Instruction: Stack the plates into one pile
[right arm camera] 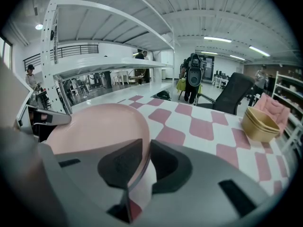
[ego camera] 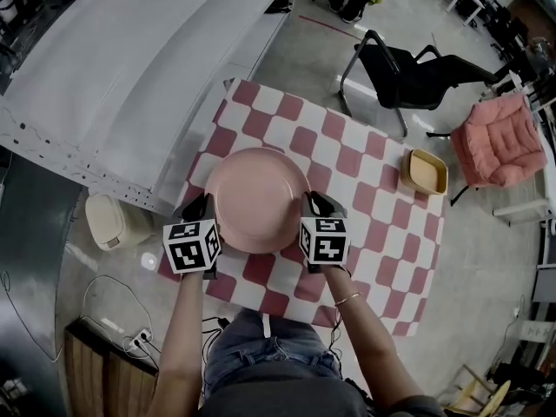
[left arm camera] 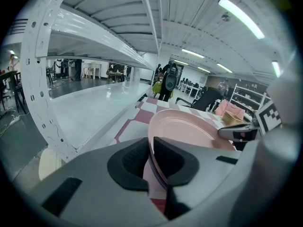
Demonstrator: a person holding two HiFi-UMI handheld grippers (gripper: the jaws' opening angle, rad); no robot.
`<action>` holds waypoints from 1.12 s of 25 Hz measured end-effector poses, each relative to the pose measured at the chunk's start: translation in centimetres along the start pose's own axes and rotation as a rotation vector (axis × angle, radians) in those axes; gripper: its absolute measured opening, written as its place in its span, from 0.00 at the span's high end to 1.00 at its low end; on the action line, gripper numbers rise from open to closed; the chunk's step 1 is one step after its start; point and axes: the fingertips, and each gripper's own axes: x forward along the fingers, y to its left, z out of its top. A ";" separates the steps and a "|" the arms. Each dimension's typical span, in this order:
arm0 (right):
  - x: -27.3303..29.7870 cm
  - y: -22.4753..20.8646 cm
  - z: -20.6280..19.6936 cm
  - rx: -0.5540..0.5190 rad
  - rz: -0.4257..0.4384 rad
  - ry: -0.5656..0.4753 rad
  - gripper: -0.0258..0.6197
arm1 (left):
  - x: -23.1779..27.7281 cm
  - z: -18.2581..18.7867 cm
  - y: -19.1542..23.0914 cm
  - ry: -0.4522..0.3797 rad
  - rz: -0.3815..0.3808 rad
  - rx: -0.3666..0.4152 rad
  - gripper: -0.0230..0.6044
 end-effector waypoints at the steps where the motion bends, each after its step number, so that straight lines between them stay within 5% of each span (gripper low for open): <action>1: 0.0 0.0 0.0 0.004 -0.002 -0.001 0.86 | 0.0 0.0 0.0 0.000 -0.001 0.004 0.89; 28: -5.1 1.9 3.3 0.073 0.026 -0.164 0.87 | -3.2 3.1 -1.4 -0.124 -0.063 0.063 0.91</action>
